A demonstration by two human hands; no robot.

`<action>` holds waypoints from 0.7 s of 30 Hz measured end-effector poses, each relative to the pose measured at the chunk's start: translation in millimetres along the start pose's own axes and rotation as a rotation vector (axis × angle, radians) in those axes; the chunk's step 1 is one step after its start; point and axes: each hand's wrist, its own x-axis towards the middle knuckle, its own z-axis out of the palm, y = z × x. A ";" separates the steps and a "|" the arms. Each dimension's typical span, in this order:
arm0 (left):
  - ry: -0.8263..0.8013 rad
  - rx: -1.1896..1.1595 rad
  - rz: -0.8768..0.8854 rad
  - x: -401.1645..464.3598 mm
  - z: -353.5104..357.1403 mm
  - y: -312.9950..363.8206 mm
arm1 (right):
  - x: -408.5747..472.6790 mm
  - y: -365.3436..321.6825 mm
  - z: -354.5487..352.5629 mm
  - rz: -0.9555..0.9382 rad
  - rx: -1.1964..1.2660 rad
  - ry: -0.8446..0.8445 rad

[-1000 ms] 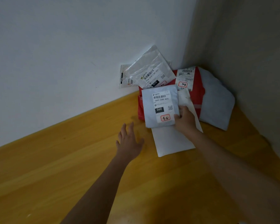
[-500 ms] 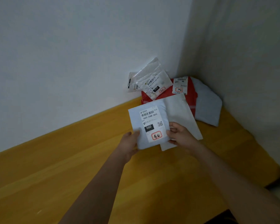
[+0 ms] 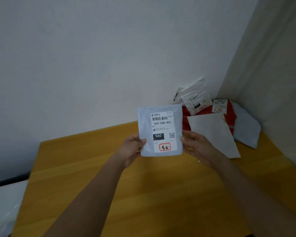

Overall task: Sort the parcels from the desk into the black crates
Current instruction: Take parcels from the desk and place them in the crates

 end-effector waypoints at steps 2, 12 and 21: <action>0.025 0.001 0.019 -11.6 -13.9 2.0 | -1.4 -3.9 15.5 -0.024 -0.004 -0.022; 0.157 -0.107 0.083 -55.6 -55.4 9.7 | 8.1 -31.0 61.4 -0.070 -0.127 -0.165; 0.331 -0.082 0.088 -101.3 -80.9 -23.3 | 25.1 -9.5 101.8 0.020 -0.198 -0.339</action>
